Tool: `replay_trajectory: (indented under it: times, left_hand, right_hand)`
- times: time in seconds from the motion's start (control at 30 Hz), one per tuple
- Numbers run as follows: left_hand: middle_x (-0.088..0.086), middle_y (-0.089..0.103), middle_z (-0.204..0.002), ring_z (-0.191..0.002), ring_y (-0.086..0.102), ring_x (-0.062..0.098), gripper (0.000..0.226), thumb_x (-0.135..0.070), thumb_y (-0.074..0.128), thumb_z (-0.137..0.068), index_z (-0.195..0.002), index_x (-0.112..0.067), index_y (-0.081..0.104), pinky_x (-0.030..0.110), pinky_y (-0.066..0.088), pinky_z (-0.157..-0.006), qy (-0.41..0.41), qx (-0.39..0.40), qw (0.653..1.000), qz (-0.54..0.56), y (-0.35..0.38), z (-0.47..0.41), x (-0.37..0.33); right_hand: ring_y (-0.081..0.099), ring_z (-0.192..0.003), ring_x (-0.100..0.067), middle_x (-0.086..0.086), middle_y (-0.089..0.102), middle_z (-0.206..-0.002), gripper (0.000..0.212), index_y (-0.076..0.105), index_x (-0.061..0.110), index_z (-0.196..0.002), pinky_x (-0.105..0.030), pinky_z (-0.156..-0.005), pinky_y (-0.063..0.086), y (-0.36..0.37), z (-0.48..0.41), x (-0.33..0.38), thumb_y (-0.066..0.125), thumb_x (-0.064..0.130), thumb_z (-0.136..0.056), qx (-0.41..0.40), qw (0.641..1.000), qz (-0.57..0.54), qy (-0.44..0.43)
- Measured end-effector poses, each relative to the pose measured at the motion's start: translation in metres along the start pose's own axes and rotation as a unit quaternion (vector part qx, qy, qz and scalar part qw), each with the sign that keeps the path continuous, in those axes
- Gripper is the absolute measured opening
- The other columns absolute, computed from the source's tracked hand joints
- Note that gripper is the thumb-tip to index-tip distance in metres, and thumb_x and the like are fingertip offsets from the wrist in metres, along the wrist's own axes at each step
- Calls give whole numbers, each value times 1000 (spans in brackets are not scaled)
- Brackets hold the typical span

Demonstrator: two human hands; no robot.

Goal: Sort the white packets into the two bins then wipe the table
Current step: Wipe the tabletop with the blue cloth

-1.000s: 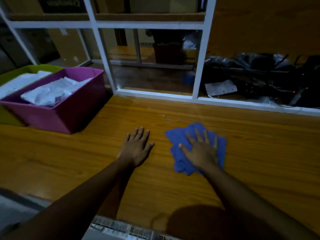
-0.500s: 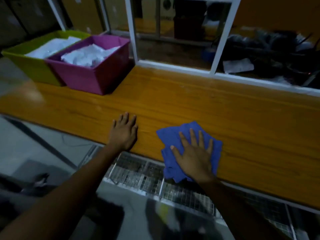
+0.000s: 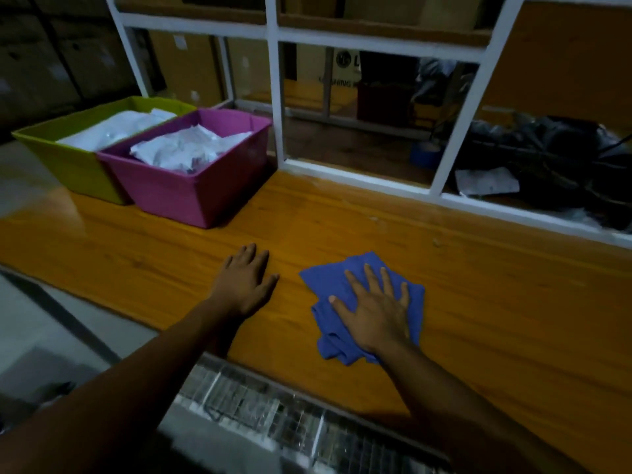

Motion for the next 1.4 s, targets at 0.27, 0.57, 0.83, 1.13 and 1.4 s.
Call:
replay_trajectory:
  times: [0.27,0.57,0.83,1.13,1.4]
  left_hand:
    - [6,8,-162,-149,2,20,75,-65,24,-94,-153,-19,20,41,5,-120,17,6,999,38,-8,-94,-2]
    - [6,13,-161,-149,9,20,62,-54,23,-99,-151,-22,24,36,12,-120,-77,-81,993,31,-3,-134,6]
    - [4,7,-162,-149,4,17,62,-50,23,-99,-153,-21,18,33,5,-119,-124,-108,986,24,2,-135,5]
    - [5,14,-161,-148,9,18,53,-38,25,-101,-151,-19,25,33,10,-120,-115,-125,985,29,-1,-141,14]
    - [9,29,-156,-145,23,24,52,-37,27,-101,-146,-13,37,34,17,-117,-114,-128,985,20,-5,-116,10]
  right_hand:
    - [-7,-149,-30,0,-1,-163,74,14,37,-152,-62,-114,-6,-7,-112,-18,19,75,-89,-35,988,-4,147]
    - [-4,-147,-38,-10,1,-163,76,12,27,-154,-68,-111,-2,-10,-246,-3,15,70,-91,-20,986,28,163]
    - [-2,-149,-26,3,5,-163,66,16,36,-152,-59,-114,0,-2,-319,62,22,68,-94,2,988,16,-153]
    - [-2,-149,-26,5,4,-163,63,18,43,-150,-60,-114,-6,11,-353,111,21,70,-93,28,975,15,-218]
    - [1,-149,-18,10,10,-162,78,22,48,-147,-55,-117,-5,1,-308,44,12,85,-80,31,965,10,-259]
Point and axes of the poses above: each hand's wrist, its own z-axis away from the middle knuckle, its own y-axis out of the palm, x = y × z, the point moved 1 cm from there along -z, towards the middle knuckle
